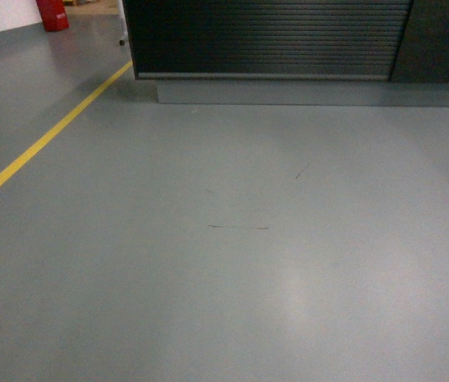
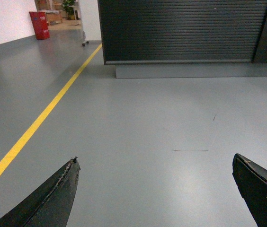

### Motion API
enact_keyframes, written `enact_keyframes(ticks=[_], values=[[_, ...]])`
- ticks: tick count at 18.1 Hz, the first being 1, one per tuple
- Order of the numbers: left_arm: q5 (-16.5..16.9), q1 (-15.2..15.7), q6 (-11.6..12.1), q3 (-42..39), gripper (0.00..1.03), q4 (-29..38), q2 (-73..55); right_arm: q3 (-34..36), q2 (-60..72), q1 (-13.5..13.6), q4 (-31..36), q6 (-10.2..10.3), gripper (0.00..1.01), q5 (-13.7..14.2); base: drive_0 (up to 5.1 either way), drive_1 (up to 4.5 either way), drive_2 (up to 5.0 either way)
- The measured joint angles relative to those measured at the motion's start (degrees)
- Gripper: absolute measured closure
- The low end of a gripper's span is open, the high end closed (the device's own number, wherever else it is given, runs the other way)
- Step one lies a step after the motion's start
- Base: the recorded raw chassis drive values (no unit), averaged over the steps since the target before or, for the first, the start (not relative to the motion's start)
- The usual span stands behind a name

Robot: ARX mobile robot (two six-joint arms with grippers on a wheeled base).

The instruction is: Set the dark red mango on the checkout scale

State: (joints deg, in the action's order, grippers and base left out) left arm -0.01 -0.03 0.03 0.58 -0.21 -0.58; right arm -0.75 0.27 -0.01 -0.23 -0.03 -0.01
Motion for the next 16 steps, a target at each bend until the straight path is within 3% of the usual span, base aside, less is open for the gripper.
enact_keyframes(ticks=[12, 16], values=[[0.0, 0.0, 0.0, 0.0, 0.05, 0.0, 0.0, 0.0, 0.0, 0.0, 0.0, 0.0, 0.03, 0.0, 0.0, 0.00, 0.0], [0.0, 0.0, 0.0, 0.0, 0.05, 0.0, 0.0, 0.0, 0.0, 0.0, 0.0, 0.0, 0.03, 0.0, 0.0, 2.30, -2.4]])
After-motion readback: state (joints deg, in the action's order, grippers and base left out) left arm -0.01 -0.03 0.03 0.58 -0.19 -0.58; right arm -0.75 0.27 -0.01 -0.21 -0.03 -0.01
